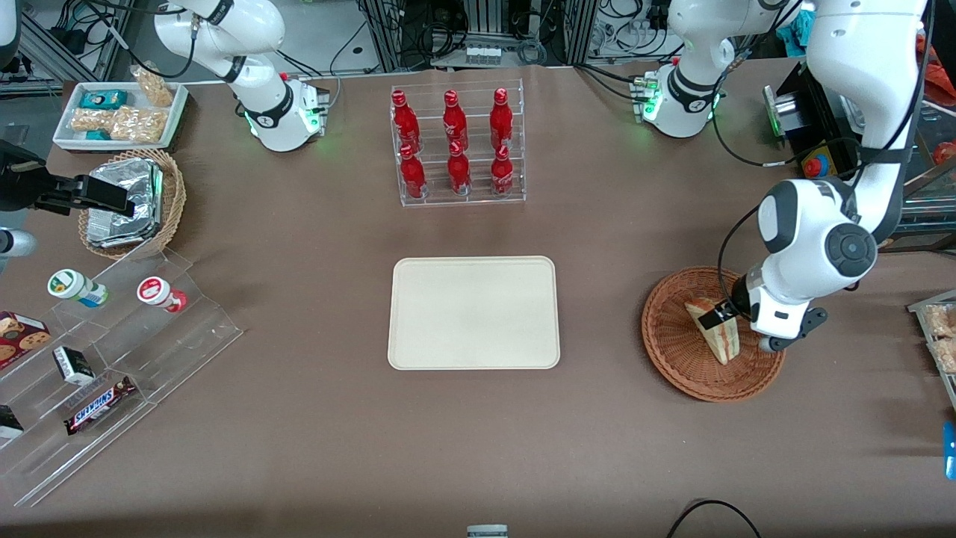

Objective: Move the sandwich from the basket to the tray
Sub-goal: 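Move the open left gripper down over the sandwich in the wicker basket, then close the left gripper on the wrapped sandwich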

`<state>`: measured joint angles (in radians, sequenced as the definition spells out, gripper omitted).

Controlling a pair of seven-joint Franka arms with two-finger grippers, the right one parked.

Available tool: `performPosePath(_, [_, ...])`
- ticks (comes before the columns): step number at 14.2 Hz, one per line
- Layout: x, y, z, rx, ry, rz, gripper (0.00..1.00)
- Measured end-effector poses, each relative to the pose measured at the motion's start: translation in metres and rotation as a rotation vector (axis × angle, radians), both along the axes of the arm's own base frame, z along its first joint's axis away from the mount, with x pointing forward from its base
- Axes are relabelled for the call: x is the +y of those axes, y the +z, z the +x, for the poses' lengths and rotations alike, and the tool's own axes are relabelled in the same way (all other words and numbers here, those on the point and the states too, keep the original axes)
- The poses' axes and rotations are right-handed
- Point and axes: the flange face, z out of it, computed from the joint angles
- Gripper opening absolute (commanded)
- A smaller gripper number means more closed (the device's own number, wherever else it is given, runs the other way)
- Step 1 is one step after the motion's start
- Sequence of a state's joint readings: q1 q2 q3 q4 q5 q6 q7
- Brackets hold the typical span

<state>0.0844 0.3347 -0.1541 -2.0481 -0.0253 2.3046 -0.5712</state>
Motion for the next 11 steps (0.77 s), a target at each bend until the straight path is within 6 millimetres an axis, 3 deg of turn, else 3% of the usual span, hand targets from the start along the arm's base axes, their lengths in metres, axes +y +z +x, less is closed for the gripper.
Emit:
performPosePath(2, [0.002, -0.016, -0.002, 0.027, 0.004, -0.002, 1.0])
performPosePath(3, [0.004, -0.02, -0.002, 0.033, 0.007, -0.002, 0.95])
performPosePath(4, [0.006, -0.022, -0.002, 0.036, 0.011, -0.002, 0.71])
performPosePath(6, [0.009, -0.026, -0.002, 0.043, 0.015, -0.001, 0.33])
performPosePath(8, [0.011, -0.03, -0.002, 0.049, 0.019, -0.001, 0.23])
performPosePath(11, [0.012, -0.028, 0.0, 0.045, 0.02, -0.001, 0.21])
